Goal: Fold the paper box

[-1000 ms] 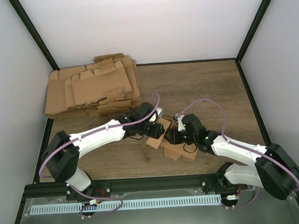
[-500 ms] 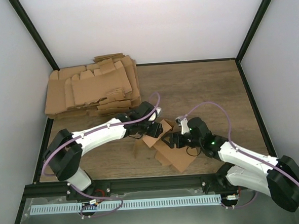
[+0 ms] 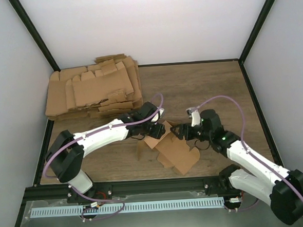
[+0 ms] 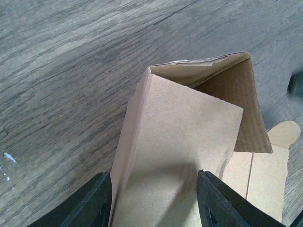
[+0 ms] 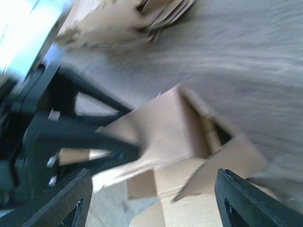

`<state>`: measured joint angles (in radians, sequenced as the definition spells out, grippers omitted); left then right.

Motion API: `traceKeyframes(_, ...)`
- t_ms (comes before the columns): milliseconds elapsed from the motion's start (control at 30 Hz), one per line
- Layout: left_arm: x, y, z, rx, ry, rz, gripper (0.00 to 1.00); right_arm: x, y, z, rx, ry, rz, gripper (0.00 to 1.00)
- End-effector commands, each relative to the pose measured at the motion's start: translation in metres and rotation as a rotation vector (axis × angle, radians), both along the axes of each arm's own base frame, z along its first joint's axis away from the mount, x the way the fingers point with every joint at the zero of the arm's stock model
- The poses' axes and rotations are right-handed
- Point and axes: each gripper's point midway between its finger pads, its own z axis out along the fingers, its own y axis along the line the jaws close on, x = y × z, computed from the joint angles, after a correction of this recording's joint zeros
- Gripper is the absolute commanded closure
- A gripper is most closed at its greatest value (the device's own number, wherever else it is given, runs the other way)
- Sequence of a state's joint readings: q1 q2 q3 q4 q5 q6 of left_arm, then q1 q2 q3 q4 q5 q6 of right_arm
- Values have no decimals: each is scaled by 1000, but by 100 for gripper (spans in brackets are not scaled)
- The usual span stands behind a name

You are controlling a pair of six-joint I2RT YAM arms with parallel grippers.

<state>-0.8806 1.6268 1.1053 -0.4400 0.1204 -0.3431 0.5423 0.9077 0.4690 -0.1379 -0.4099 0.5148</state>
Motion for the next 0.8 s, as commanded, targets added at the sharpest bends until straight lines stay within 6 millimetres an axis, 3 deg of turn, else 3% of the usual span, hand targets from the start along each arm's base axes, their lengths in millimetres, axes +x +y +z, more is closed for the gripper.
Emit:
traceKeyframes(0,3,-5,7,-11,-14,-14,48,38,-30,26,30,-70,-85,28)
traceKeyframes(167,2,-6,7,-15,-10,-21,48,72,-59,17,50,-76,-194,35)
traceKeyframes(333,1,-7,8,-21,-6,-27,48,86,-56,-11,51,-2,-157,50)
traceKeyframes(533,0,-8,10,-30,-7,-33,48,83,-43,-34,82,42,-64,56)
traceKeyframes(767,-1,-10,9,-38,-1,-46,48,57,-29,-48,150,71,55,66)
